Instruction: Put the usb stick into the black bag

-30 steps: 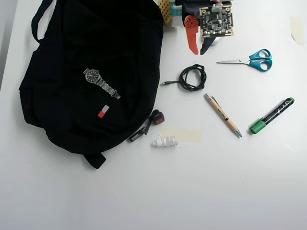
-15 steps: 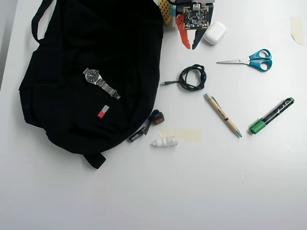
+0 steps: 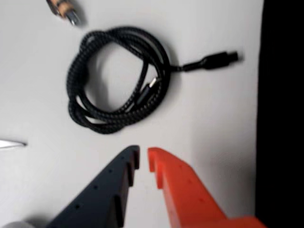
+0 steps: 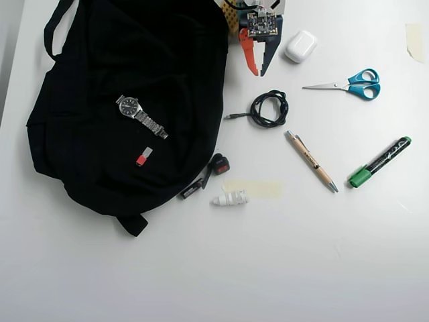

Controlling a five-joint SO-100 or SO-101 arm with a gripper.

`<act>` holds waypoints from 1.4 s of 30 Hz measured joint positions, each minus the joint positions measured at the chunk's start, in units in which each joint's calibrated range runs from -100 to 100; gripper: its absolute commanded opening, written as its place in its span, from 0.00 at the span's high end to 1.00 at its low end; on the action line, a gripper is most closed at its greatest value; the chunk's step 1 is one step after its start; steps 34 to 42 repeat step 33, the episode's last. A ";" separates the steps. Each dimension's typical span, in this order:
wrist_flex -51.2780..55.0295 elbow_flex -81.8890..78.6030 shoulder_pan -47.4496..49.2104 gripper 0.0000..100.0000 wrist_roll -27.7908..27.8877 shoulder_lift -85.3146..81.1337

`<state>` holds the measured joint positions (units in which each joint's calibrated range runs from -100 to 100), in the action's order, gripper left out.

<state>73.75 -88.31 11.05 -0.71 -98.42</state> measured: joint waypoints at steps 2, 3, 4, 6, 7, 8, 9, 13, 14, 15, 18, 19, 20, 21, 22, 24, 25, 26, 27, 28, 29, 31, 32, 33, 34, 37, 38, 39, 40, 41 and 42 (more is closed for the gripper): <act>0.51 -1.19 0.66 0.98 0.24 0.00; 0.60 -1.19 0.88 0.98 0.20 0.00; 0.68 -1.19 0.88 0.98 0.10 0.00; 0.68 -1.45 0.66 0.98 0.10 -0.08; 0.68 -1.71 0.59 0.98 0.10 -0.08; 0.68 -1.79 0.59 0.98 0.10 -0.08; 0.68 -1.79 0.59 0.98 0.10 -0.08; 0.68 -1.79 0.59 0.98 0.10 -0.08; 0.68 -1.79 0.59 0.98 0.10 -0.08; 0.68 -1.79 0.59 0.98 0.10 -0.08; 0.68 -1.79 0.59 0.98 0.10 -0.08; 0.68 -1.79 0.59 0.98 0.10 -0.08; 0.68 -1.79 0.59 0.98 0.10 -0.08; 0.68 -1.79 0.59 0.98 0.10 -0.08; 0.68 -1.79 0.59 0.98 0.10 -0.08; 0.68 -1.79 0.59 0.98 0.10 -0.08; 0.68 -1.79 0.59 0.98 0.10 -0.08; 0.68 -1.79 0.59 0.98 0.10 -0.08; 0.68 -1.79 0.59 0.98 0.10 -0.08; 0.68 -1.79 0.59 0.98 0.10 -0.08; 0.68 -1.79 0.59 0.98 0.10 -0.08; 0.68 -1.79 0.59 0.98 0.10 -0.08; 0.68 -1.79 0.59 0.98 0.10 -0.08; 0.68 -1.79 0.59 0.98 0.10 -0.08; 0.68 -1.79 0.59 0.98 0.10 -0.08; 0.68 -1.79 0.59 0.98 0.10 -0.08; 0.68 -1.79 0.59 0.98 0.10 -0.08; 0.68 -1.79 0.59 0.98 0.10 -0.08; 0.68 -1.79 0.59 0.98 0.10 -0.08; 0.68 -1.79 0.59 0.98 0.10 -0.08; 0.68 -1.79 0.59 0.98 0.10 -0.08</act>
